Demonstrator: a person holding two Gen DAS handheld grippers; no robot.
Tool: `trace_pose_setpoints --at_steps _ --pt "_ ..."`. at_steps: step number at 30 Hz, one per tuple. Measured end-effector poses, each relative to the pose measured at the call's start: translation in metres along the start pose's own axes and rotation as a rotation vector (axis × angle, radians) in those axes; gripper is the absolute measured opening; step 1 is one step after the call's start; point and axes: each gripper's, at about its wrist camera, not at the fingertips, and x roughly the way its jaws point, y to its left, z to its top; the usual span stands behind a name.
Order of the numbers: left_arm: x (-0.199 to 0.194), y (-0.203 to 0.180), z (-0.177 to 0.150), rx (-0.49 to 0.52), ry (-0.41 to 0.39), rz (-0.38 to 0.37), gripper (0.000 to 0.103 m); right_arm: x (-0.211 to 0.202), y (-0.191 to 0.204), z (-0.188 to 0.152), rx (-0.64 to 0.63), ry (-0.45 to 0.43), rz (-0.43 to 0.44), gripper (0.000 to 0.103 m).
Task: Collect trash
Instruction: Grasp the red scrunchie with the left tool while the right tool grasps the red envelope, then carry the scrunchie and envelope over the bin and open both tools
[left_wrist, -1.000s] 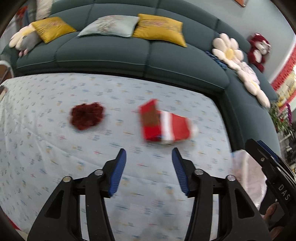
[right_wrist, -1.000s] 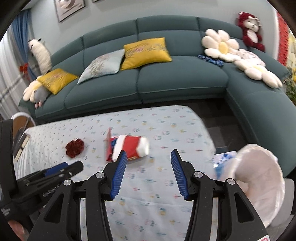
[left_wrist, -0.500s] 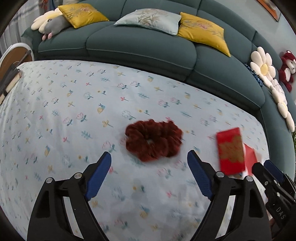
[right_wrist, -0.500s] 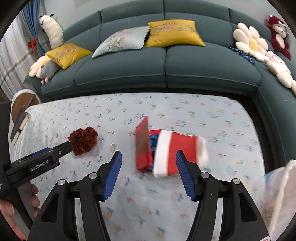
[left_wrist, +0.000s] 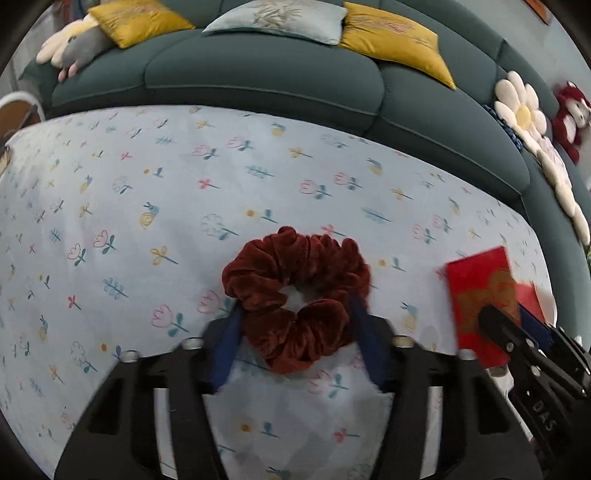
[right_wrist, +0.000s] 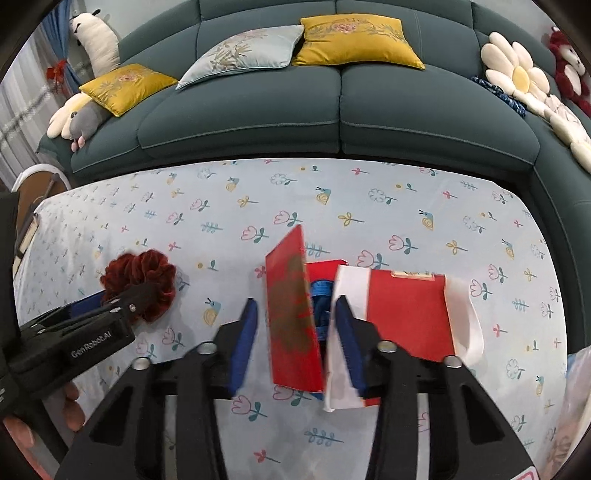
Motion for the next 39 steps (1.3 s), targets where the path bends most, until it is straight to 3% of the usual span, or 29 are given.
trace_pose_setpoints --at_steps 2,6,21,39 --pt "-0.002 -0.005 -0.002 0.007 0.009 -0.010 0.029 -0.003 -0.001 -0.002 0.000 0.004 0.019 0.017" --pt "-0.014 -0.012 -0.006 0.002 -0.002 -0.021 0.026 -0.014 -0.003 -0.004 0.011 0.003 0.051 0.005" --pt "-0.097 -0.087 -0.020 0.052 -0.071 -0.109 0.025 -0.125 -0.042 -0.007 0.090 -0.164 0.103 0.004" --pt "-0.177 -0.229 -0.071 0.245 -0.121 -0.221 0.025 -0.246 -0.158 -0.050 0.230 -0.318 0.032 0.004"
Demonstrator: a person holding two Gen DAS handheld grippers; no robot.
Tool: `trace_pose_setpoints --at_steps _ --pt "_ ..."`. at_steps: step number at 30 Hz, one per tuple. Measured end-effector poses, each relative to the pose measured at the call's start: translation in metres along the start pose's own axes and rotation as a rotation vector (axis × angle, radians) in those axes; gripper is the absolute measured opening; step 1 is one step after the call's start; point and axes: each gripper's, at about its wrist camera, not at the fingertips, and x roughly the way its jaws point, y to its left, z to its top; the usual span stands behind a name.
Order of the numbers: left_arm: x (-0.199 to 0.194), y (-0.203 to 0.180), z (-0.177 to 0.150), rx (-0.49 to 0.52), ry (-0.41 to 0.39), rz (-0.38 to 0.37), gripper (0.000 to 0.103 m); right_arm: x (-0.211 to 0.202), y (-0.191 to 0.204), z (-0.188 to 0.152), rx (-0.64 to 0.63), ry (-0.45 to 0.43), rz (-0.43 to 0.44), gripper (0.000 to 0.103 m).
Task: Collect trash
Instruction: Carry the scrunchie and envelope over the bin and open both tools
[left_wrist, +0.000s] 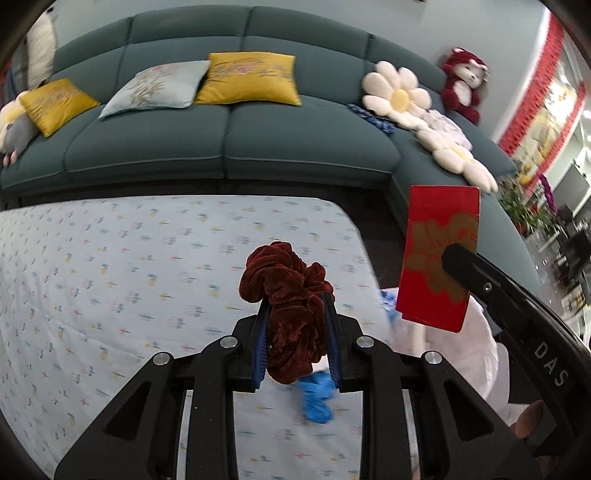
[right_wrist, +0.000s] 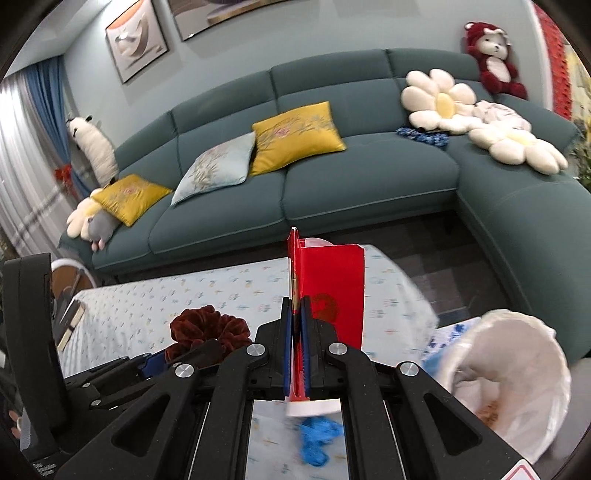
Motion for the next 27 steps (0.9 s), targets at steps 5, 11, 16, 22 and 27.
trace_pose_setpoints --at_steps 5,11,16,22,27 --pt "-0.003 -0.043 -0.009 0.066 0.006 -0.026 0.025 -0.027 -0.038 -0.003 0.048 -0.030 -0.033 0.004" --pt "-0.005 -0.091 -0.020 0.140 0.020 -0.063 0.025 -0.054 -0.086 -0.013 0.110 -0.055 -0.081 0.004" --pt "-0.004 -0.125 -0.029 0.188 0.032 -0.093 0.025 -0.070 -0.118 -0.023 0.151 -0.067 -0.117 0.004" --pt "0.001 -0.159 -0.038 0.237 0.048 -0.118 0.025 -0.084 -0.151 -0.036 0.193 -0.073 -0.148 0.004" --pt "0.003 -0.184 -0.046 0.274 0.055 -0.133 0.025 -0.091 -0.172 -0.042 0.225 -0.078 -0.162 0.004"
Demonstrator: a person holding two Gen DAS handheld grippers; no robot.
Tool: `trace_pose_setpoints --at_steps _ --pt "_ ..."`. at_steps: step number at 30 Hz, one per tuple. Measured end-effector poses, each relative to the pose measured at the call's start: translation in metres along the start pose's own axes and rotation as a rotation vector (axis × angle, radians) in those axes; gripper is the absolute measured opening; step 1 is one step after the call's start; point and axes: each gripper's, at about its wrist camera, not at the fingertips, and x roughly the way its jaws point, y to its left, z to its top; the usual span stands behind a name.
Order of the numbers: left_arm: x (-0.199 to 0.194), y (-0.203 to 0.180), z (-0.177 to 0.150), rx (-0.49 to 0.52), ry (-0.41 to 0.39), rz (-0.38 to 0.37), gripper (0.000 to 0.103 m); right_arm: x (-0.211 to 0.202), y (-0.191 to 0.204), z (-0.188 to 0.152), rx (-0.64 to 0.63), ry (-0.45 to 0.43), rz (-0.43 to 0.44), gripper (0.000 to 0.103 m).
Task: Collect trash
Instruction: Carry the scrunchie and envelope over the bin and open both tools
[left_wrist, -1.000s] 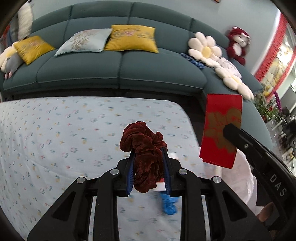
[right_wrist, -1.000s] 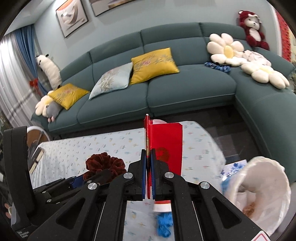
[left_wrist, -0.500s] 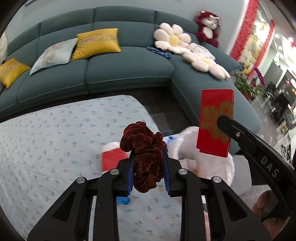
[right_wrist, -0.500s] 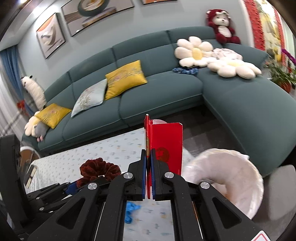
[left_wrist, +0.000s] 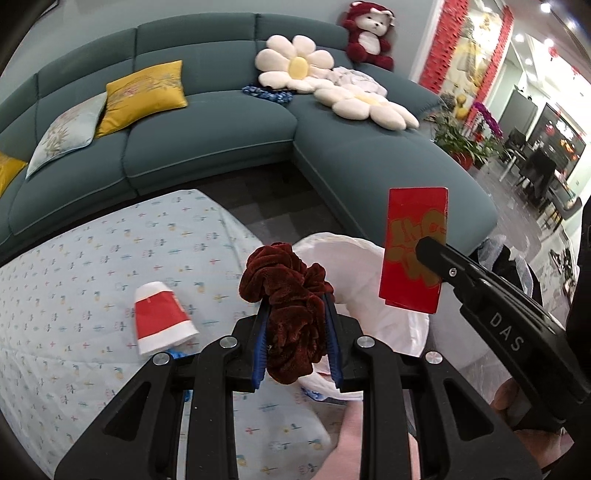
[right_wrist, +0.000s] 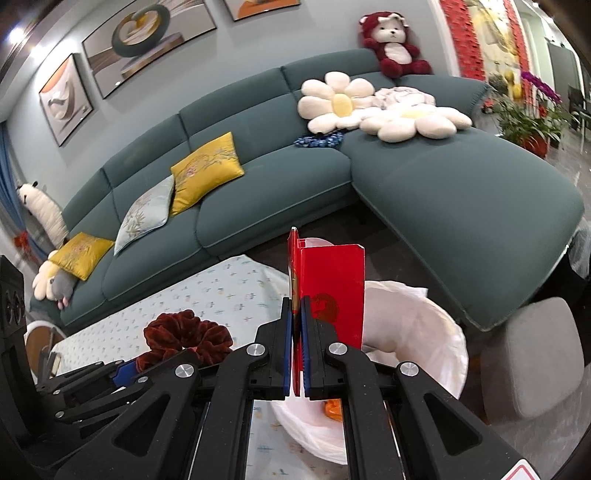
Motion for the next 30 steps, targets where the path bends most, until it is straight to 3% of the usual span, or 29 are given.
trace_pose_setpoints --at_steps 13,30 --pt "0.013 -0.036 -0.003 0.055 0.024 -0.012 0.026 -0.006 -0.035 -0.005 0.049 -0.005 -0.014 0.004" --pt "0.019 -0.045 -0.004 0.061 0.037 -0.016 0.030 -0.005 -0.043 -0.006 0.060 0.003 -0.016 0.005"
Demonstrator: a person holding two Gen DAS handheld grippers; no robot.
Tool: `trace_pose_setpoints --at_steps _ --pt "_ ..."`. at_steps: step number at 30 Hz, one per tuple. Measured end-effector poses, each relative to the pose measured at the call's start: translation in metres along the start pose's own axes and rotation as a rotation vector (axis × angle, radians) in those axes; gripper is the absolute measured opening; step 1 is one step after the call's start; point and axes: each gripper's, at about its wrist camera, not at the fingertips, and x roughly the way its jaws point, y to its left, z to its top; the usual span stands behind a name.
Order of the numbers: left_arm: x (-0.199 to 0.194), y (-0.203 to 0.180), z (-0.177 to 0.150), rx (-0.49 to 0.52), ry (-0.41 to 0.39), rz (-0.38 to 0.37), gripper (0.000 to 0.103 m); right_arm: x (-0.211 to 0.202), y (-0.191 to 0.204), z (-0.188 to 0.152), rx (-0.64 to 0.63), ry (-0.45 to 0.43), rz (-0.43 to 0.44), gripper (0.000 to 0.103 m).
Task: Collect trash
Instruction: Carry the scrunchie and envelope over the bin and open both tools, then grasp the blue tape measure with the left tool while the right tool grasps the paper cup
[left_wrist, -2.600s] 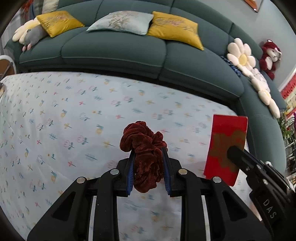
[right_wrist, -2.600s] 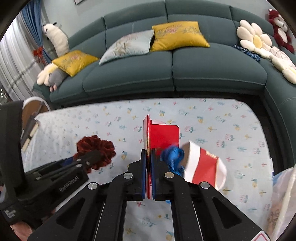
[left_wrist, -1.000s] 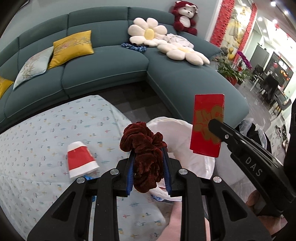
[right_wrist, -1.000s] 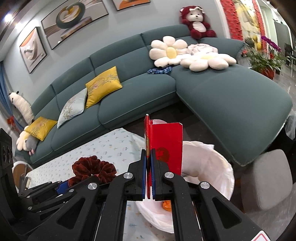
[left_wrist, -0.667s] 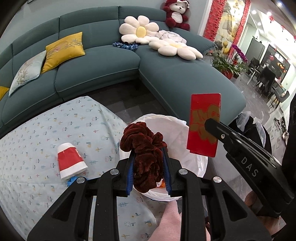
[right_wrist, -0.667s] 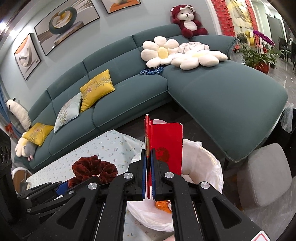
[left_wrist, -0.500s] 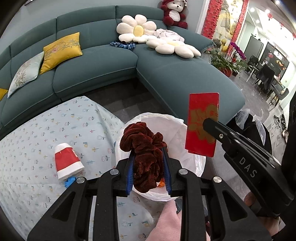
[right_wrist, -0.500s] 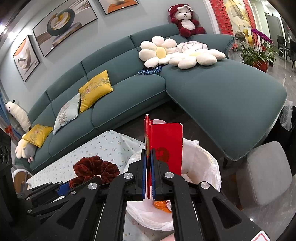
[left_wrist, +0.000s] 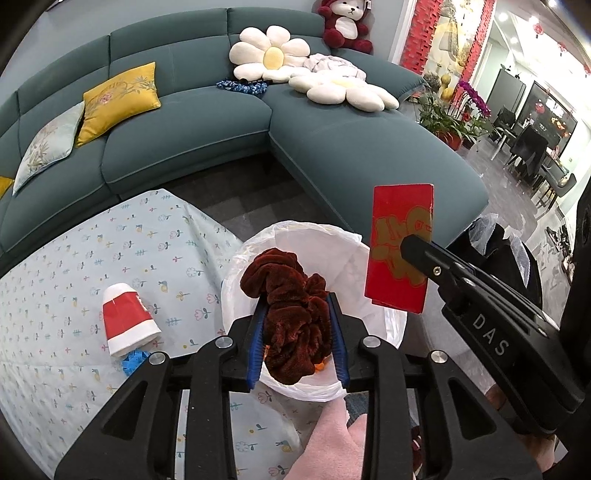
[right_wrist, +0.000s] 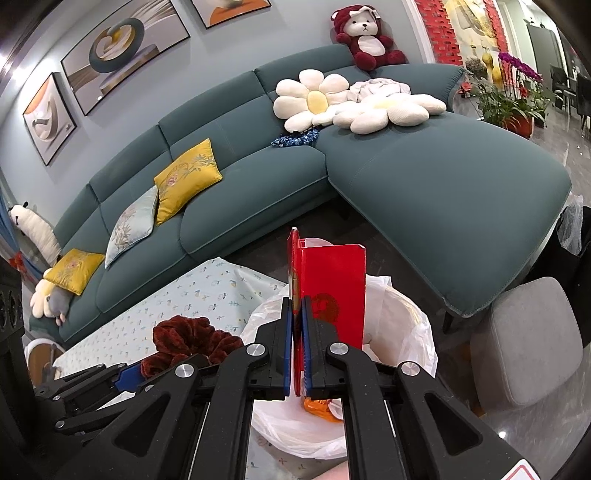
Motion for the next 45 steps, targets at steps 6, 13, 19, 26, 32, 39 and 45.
trace_pose_setpoints --at_steps 6,13,19,26,32,39,45 --pt "-0.002 0.002 0.000 -0.024 -0.006 0.006 0.053 -0.001 0.002 0.001 -0.004 -0.011 -0.008 0.012" --pt "-0.004 0.014 -0.002 -0.065 -0.008 0.016 0.063 -0.005 0.004 0.002 -0.006 -0.025 -0.014 0.038" --pt "-0.006 0.029 -0.007 -0.099 -0.010 0.040 0.070 -0.004 0.013 0.002 -0.028 -0.020 -0.005 0.038" --pt "-0.005 0.054 -0.017 -0.146 0.005 0.065 0.070 0.002 0.029 -0.005 -0.055 -0.001 0.008 0.038" --pt "-0.004 0.077 -0.023 -0.191 0.013 0.092 0.071 0.009 0.046 -0.011 -0.078 0.017 0.020 0.039" --pt "0.003 0.112 -0.042 -0.270 0.038 0.135 0.081 0.021 0.064 -0.023 -0.099 0.049 0.035 0.044" --pt "0.022 0.147 -0.073 -0.349 0.112 0.161 0.082 0.043 0.083 -0.045 -0.126 0.109 0.049 0.044"
